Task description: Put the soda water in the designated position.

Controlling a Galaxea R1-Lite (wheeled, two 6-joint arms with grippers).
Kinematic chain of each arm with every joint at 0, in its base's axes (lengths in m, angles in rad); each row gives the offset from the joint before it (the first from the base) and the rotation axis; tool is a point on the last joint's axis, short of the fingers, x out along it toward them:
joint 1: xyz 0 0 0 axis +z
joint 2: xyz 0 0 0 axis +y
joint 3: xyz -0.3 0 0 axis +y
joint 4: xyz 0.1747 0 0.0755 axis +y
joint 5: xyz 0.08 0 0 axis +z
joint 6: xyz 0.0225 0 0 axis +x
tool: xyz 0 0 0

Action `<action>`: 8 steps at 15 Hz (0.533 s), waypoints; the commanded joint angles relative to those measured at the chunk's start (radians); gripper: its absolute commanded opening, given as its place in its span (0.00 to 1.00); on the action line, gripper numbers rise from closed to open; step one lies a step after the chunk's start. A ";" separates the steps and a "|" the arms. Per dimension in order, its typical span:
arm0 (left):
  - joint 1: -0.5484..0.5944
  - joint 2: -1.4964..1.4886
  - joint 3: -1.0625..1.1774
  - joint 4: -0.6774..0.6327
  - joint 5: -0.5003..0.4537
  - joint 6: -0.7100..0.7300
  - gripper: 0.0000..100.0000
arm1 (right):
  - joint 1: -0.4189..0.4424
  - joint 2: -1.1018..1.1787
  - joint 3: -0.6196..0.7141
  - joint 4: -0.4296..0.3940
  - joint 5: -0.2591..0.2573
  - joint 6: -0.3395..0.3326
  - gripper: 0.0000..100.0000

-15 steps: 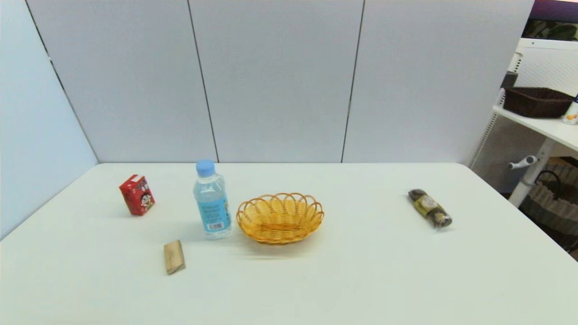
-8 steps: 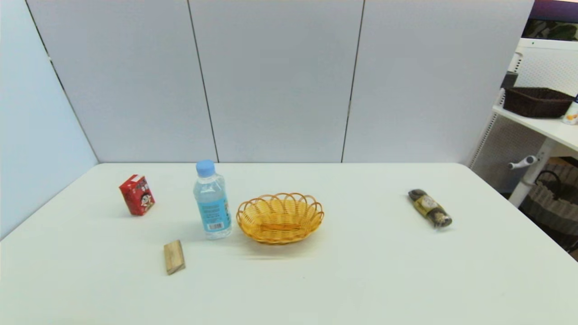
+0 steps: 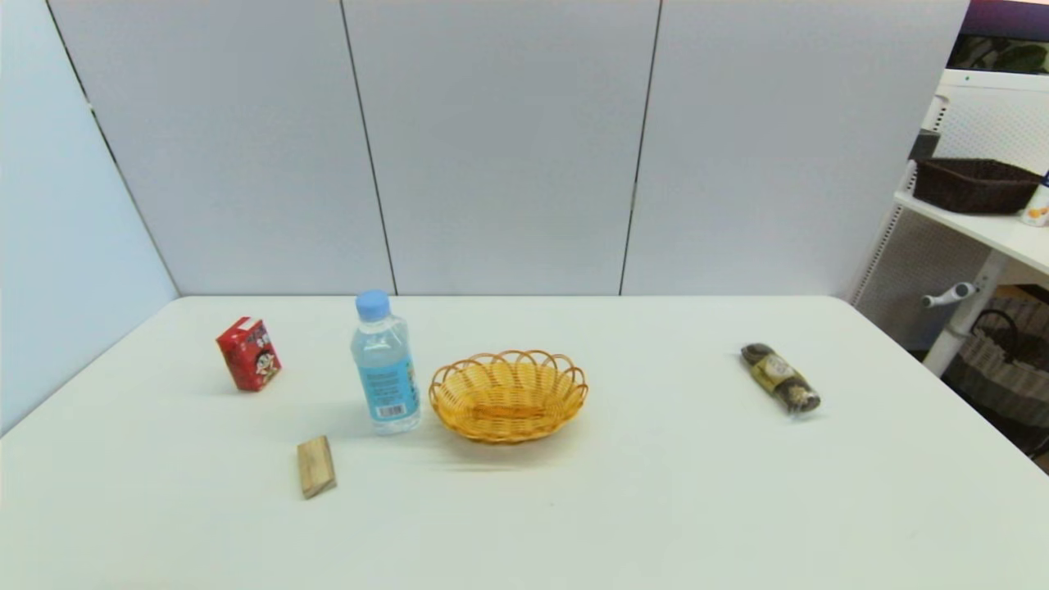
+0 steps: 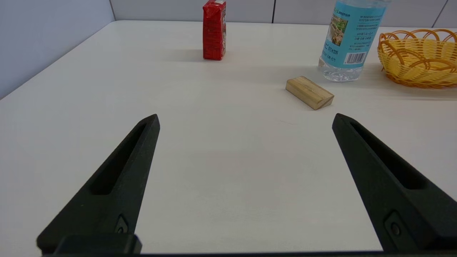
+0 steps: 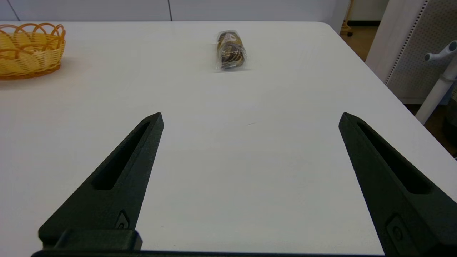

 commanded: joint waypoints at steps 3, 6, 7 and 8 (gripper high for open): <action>0.000 0.000 0.000 -0.001 0.000 0.000 1.00 | 0.000 -0.002 0.000 -0.001 0.000 0.000 1.00; 0.000 0.000 0.000 -0.001 0.000 0.000 1.00 | 0.000 -0.002 0.000 -0.001 0.000 0.000 1.00; 0.000 0.000 0.000 -0.001 0.000 0.000 1.00 | 0.000 0.001 0.000 -0.001 0.000 0.000 1.00; 0.000 0.000 0.000 -0.001 0.000 0.000 1.00 | 0.000 -0.002 0.000 -0.001 0.000 0.000 1.00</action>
